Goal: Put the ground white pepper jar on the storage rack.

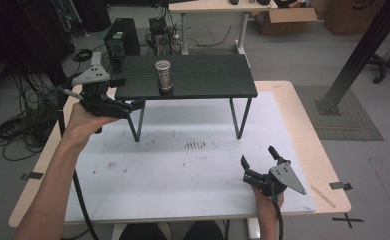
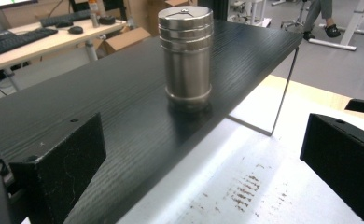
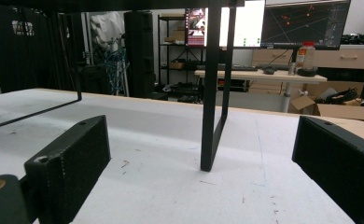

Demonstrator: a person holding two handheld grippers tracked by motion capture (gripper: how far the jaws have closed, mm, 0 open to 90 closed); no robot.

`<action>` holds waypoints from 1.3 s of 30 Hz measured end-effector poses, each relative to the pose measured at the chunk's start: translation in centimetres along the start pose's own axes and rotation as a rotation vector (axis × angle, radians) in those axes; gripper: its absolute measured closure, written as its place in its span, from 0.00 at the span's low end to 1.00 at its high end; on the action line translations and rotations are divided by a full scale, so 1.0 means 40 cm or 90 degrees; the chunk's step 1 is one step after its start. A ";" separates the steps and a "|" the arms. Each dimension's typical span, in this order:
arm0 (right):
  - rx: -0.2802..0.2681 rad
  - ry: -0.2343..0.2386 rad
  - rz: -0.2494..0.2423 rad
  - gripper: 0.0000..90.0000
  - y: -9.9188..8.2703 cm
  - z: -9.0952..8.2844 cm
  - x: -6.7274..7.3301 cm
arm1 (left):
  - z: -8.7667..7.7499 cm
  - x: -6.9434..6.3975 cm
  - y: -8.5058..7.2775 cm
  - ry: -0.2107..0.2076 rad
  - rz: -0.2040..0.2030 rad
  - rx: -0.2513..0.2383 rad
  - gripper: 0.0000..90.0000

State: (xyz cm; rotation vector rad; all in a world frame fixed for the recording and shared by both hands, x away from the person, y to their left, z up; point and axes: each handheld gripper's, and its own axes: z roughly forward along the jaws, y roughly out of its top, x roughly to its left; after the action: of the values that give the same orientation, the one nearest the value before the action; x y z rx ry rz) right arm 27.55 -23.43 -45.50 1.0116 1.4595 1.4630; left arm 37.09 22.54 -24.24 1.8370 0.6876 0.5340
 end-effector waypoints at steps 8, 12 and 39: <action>-0.001 0.000 -0.001 0.04 0.000 0.000 0.000 | -0.037 -0.011 -0.040 0.013 0.006 -0.002 0.01; -0.001 0.000 -0.001 0.04 0.000 0.000 0.000 | -0.053 -0.010 -0.071 0.019 0.000 -0.001 0.01; -0.001 -0.001 -0.001 0.04 0.000 0.000 0.000 | -0.151 0.026 -0.339 0.088 -0.064 -0.044 0.00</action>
State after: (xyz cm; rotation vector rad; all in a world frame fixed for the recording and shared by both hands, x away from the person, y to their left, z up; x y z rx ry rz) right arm 27.54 -23.42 -45.50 1.0101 1.4586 1.4617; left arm 31.15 31.16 -34.81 1.7031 0.8384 0.6149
